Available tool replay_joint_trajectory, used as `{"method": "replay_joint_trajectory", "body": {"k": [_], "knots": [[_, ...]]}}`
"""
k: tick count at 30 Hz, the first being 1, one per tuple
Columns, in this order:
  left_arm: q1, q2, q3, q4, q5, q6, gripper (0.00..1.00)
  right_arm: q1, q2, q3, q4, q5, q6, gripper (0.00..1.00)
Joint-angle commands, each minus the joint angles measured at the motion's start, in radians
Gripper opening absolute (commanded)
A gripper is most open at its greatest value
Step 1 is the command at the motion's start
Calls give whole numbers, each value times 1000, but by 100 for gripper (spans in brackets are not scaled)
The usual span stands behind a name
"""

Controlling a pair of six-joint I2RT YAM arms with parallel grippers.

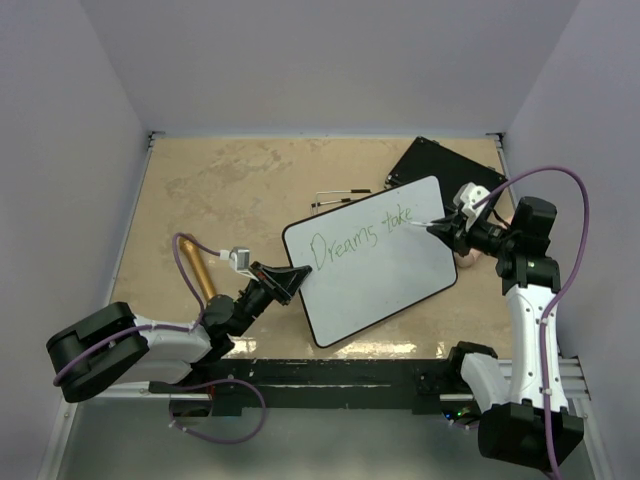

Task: Write a sentence on the whiteboard

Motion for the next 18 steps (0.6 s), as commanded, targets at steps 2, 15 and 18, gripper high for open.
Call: {"method": "replay_joint_trajectory", "body": {"k": [2,15,18], "knots": [[-1,20,-109,85,60,33,0,-6,8,12,-25,-51,-32,0],[-3,51,-112,141,89,55,0,-8,27,23,-85,-63,-90,0],[-3,10,-102,72,81,82,0,-6,21,21,-95,-69,-99,0]]}}
